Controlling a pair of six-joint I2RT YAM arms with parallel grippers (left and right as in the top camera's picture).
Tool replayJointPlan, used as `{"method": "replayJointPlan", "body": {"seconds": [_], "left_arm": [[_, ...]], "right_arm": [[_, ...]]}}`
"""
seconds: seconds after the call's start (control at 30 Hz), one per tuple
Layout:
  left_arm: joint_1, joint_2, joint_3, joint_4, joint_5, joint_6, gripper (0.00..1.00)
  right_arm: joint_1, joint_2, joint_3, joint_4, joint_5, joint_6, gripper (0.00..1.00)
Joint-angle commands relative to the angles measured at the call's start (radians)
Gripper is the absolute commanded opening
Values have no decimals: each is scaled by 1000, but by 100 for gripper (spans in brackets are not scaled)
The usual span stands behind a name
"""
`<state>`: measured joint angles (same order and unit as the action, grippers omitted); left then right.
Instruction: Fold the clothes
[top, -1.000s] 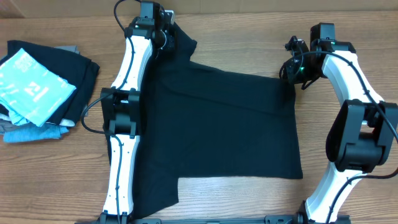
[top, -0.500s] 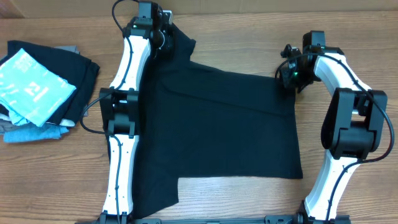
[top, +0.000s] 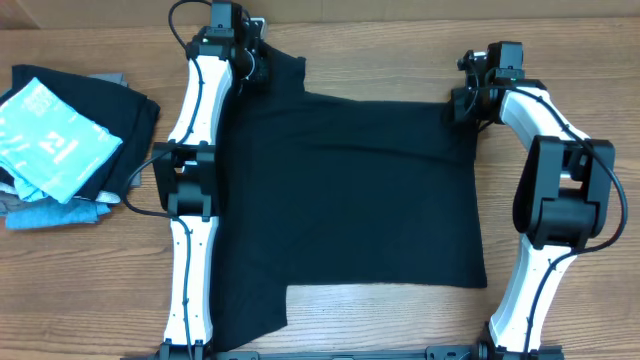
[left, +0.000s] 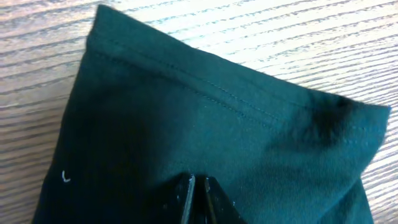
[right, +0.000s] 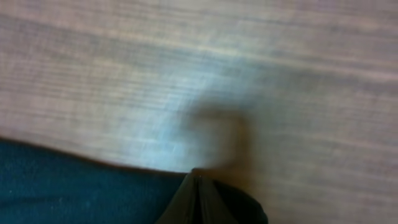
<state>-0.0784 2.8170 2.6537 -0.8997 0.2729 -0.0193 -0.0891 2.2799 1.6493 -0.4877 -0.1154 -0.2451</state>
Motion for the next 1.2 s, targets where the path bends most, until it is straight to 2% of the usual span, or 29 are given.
{"method": "replayJointPlan", "body": {"seconds": [0.0, 0.27, 0.43, 0.53, 0.67, 0.73, 0.8, 0.93, 1.17], "left_arm": [[28, 66, -13, -42, -48, 20, 10], [35, 66, -13, -42, -49, 20, 11], [41, 66, -13, -38, -64, 19, 11], [41, 66, -1, -39, -93, 19, 12], [41, 66, 35, -57, -97, 18, 15], [42, 66, 51, -61, -97, 3, 15], [42, 66, 74, -62, -97, -8, 14], [42, 66, 135, -71, -97, -18, 14], [42, 66, 156, -52, -97, -75, 15]], "right_arm": [[-2, 40, -6, 77, 40, 14, 4], [-2, 40, -6, 332, -6, 10, 4], [-2, 39, -5, 435, -62, 10, 4], [-2, 8, 43, 327, -62, 12, 4], [-1, -52, 181, -79, -62, 71, 4], [-1, -53, 242, -231, -61, 91, 4], [-1, -53, 262, -307, -62, 120, 4], [-1, -45, 262, -346, -63, 122, 4], [0, -38, 210, -217, -71, 123, 4]]}}
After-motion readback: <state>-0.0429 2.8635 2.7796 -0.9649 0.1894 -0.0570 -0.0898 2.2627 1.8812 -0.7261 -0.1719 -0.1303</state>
